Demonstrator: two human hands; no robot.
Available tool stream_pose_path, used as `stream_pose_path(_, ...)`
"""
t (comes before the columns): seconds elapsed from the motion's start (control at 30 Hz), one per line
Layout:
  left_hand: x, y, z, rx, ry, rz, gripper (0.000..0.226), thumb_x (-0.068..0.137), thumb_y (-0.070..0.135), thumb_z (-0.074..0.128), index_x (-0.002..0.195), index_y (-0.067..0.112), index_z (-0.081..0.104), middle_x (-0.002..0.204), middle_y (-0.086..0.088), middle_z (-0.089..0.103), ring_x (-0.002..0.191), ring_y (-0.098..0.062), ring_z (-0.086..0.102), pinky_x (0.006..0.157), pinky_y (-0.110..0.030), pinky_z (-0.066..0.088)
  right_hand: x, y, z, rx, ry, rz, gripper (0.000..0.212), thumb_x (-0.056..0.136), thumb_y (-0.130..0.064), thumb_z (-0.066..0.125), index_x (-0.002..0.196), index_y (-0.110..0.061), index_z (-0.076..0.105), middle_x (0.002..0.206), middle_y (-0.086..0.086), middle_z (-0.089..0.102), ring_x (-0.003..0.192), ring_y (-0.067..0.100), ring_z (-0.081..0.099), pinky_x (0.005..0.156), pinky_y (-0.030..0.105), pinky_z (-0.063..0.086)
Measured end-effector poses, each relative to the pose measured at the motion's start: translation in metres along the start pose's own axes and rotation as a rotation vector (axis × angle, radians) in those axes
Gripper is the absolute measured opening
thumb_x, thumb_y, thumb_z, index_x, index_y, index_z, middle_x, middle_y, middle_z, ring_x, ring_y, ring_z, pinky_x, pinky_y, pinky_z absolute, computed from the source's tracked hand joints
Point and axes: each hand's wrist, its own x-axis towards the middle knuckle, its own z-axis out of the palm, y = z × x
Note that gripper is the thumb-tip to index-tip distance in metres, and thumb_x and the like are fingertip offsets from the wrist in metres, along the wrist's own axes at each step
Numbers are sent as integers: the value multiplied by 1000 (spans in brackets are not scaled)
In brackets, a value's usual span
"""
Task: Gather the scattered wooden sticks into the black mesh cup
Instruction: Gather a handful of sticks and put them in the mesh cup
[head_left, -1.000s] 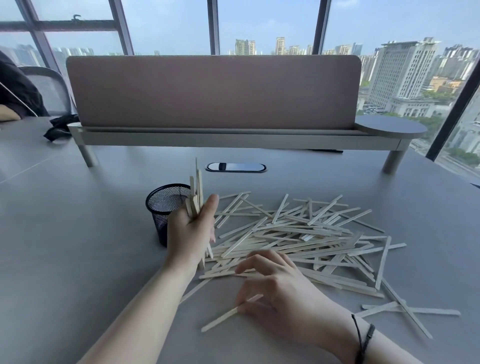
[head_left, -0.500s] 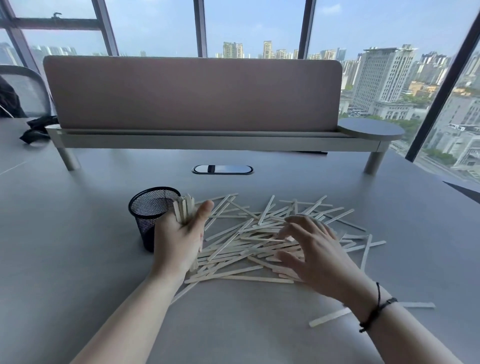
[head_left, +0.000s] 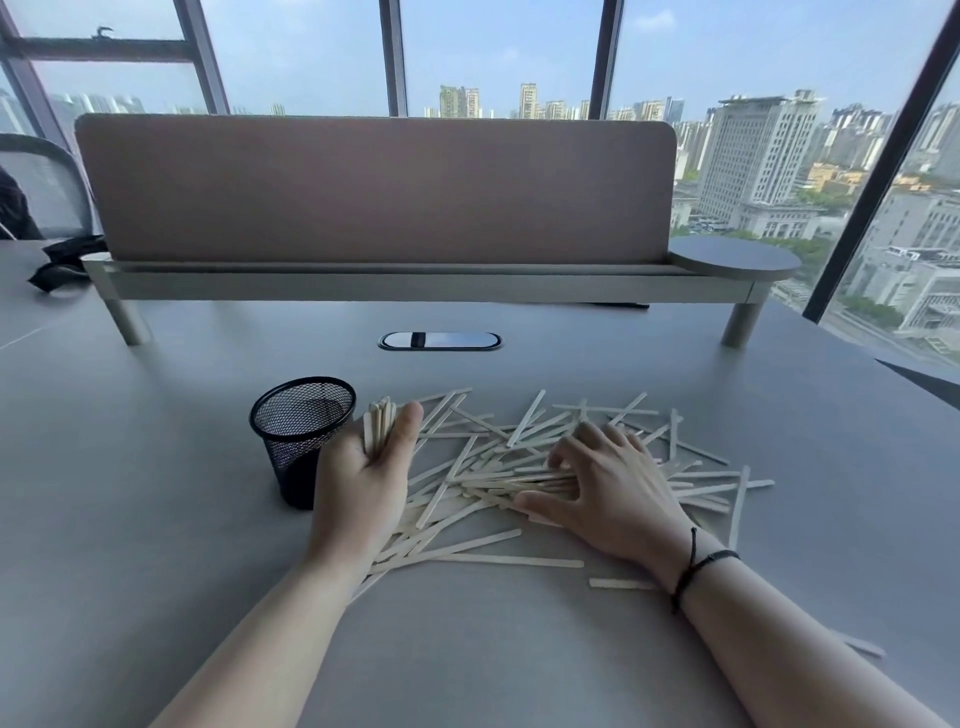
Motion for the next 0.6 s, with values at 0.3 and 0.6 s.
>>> stream_pose_path(0.3,-2,2,1,90,-2,84,58,90,54,56,63,9,31,51,-7,31,47,-16,28,45,-29,22,11,4,8,-57,134,-146,67,80,-87,34,64,-24,50,73,-6,60,83,22,58,79,35,40)
stream_pose_path(0.6,2,-1,-3,-24,34,-39,56,85,66,59,55,26,34,49,7,29,47,-16,25,50,-30,25,12,3,-1,118,325,-146,75,79,-87,38,62,-14,46,51,2,56,53,35,56,54,30,30)
